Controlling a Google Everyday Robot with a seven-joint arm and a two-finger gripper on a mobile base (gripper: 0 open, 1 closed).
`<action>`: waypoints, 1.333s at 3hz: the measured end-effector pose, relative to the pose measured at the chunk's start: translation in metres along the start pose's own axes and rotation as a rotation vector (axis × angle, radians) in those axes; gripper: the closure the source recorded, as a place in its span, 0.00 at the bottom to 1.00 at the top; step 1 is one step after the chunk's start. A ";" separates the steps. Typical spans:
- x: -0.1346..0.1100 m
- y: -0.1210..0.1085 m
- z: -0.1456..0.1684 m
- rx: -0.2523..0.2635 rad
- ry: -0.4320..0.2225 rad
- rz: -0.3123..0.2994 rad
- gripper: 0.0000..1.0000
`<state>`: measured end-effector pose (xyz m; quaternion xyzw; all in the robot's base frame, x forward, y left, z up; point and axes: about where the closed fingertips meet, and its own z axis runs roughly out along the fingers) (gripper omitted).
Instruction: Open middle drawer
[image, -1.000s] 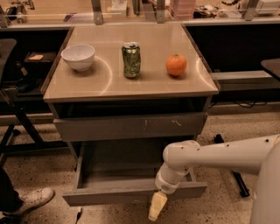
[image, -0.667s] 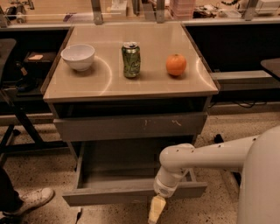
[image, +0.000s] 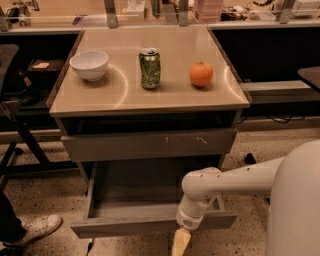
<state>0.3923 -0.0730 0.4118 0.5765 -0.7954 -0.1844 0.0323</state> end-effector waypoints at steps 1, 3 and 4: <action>0.011 0.012 -0.006 -0.008 0.006 0.011 0.00; 0.050 0.056 -0.024 -0.032 0.011 0.082 0.00; 0.048 0.055 -0.024 -0.033 0.011 0.082 0.00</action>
Offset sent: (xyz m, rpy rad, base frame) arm -0.1159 -0.0817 0.0642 -0.0535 0.0881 -0.1228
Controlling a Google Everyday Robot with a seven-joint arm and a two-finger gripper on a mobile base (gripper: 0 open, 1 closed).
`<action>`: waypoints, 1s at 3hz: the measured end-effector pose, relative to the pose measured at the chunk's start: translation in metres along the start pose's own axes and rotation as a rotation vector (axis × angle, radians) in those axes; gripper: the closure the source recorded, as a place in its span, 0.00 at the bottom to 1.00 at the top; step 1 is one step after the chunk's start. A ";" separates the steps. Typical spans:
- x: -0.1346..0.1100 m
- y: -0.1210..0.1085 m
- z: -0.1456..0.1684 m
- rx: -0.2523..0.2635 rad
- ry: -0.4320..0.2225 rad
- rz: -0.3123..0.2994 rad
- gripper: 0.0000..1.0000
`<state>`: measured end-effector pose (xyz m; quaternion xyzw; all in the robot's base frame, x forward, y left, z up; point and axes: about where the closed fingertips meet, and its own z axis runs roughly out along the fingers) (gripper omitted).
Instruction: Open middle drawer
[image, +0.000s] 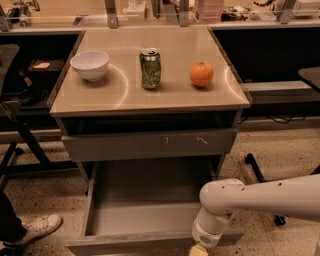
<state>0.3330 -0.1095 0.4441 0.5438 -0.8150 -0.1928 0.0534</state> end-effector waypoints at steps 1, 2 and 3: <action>0.022 0.017 -0.005 -0.013 0.006 0.033 0.00; 0.041 0.031 -0.008 -0.024 0.011 0.062 0.00; 0.062 0.043 -0.010 -0.073 -0.011 0.127 0.00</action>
Offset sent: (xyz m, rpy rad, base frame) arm -0.0767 -0.0557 0.0271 -0.0344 0.0763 -0.0983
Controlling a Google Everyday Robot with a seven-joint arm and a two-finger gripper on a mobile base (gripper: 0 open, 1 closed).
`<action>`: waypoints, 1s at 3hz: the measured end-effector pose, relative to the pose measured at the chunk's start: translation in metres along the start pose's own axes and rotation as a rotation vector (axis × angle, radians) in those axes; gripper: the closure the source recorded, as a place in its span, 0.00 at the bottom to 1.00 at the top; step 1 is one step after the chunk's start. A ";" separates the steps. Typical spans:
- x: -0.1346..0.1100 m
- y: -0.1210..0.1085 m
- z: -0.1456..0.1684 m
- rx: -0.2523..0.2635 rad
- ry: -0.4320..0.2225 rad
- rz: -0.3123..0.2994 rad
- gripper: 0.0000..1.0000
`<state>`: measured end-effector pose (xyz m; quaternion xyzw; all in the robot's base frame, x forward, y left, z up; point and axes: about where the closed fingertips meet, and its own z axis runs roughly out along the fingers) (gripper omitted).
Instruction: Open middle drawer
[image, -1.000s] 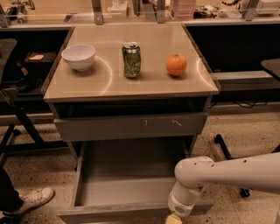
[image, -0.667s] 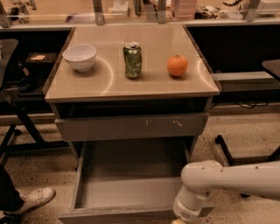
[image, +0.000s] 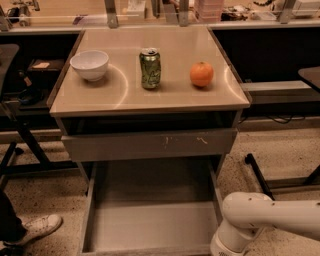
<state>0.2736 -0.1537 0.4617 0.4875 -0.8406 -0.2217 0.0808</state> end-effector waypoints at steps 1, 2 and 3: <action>-0.010 0.006 -0.010 0.039 -0.018 -0.026 0.00; -0.004 0.029 -0.047 0.113 -0.075 0.003 0.00; 0.041 0.054 -0.109 0.229 -0.147 0.137 0.00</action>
Offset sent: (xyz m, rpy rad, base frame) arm 0.0246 -0.0525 0.1993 -0.0953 -0.4537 -0.2028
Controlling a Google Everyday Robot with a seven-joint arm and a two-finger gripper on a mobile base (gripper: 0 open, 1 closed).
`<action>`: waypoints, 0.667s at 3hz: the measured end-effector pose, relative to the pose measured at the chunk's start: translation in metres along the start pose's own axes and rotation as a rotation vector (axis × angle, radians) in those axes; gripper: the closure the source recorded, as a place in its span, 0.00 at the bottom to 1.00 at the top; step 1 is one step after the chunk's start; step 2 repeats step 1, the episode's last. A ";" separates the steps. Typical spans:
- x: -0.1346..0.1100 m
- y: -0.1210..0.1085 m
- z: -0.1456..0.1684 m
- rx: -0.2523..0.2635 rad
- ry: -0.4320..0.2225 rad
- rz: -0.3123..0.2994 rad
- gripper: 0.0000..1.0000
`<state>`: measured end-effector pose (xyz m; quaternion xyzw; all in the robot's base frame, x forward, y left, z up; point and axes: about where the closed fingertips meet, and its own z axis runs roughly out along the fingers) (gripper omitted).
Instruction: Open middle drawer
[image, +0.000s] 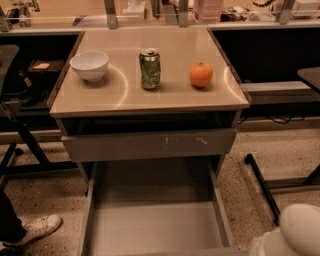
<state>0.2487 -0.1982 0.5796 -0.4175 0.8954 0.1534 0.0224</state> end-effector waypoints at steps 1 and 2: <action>0.063 -0.004 -0.095 0.181 -0.041 0.224 0.00; 0.063 -0.004 -0.095 0.181 -0.041 0.224 0.00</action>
Offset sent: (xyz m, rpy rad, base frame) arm 0.0000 0.0000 0.0000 0.0000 0.0000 0.0000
